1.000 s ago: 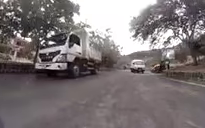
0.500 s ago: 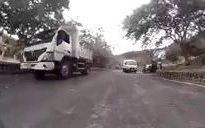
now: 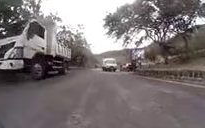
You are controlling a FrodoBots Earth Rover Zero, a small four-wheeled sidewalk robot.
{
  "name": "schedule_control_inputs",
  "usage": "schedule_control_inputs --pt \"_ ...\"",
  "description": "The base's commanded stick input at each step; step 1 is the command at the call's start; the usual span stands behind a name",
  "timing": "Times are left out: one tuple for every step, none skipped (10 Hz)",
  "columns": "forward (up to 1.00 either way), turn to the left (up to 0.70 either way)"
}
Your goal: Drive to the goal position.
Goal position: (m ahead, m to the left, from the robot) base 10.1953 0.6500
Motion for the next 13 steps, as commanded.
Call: schedule_control_inputs --pt "0.70 0.00" --pt "0.70 0.00" --pt "0.70 0.00" --pt "0.70 0.00" --pt "0.70 0.00" --pt "0.70 0.00" --pt "0.70 0.00" --pt "0.70 0.00" --pt "0.70 0.00" --pt "0.70 0.00" --pt "0.70 0.00" --pt "0.70 0.00" --pt "0.70 0.00"
